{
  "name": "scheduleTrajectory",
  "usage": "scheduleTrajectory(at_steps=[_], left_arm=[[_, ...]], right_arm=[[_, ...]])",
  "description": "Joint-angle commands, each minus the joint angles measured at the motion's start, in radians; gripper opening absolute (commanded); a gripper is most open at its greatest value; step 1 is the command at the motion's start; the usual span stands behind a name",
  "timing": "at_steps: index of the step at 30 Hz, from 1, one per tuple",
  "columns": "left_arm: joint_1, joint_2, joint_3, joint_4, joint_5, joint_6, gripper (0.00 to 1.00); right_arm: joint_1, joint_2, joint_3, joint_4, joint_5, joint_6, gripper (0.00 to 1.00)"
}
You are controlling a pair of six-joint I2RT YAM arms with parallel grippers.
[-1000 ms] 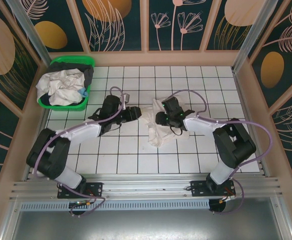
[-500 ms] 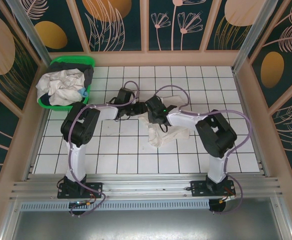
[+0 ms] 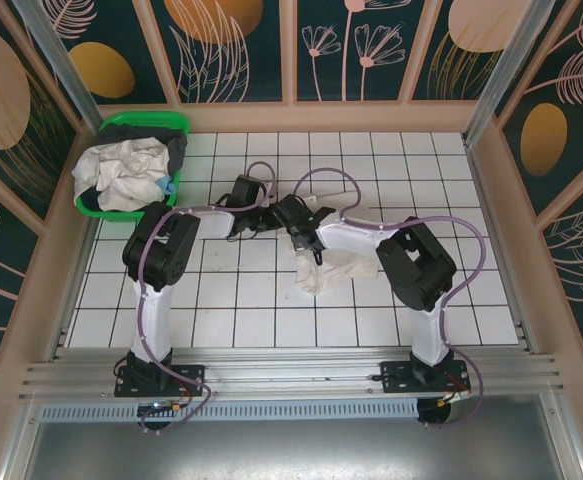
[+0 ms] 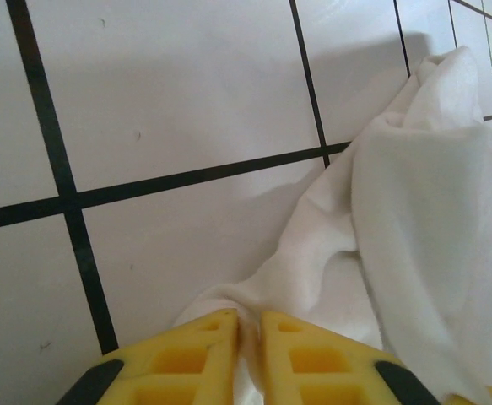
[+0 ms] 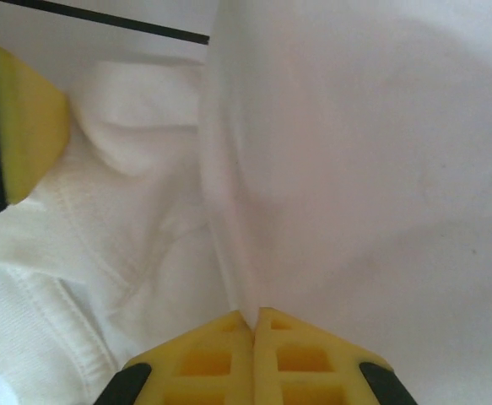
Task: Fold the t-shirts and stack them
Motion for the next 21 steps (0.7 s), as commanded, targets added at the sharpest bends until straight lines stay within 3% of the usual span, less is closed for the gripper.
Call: scheduleTrajectory(at_steps=[1,10,21], left_arm=[[0.007,0.031,0.02,-0.034,0.02,0.014,0.12],[0.008,0.04,0.04,-0.041,0.03,0.01,0.01],[0.02,0.023,0.048,-0.082,0.019,0.019,0.0]], right_arm=[[0.014,-0.123,0.008,-0.046,0.034,-0.03,0.0],[0.025,-0.347,-0.281,0.251,-0.217,-0.196,0.0],[0.028,-0.284,-0.436,0.48,-0.399,-0.282,0.0]])
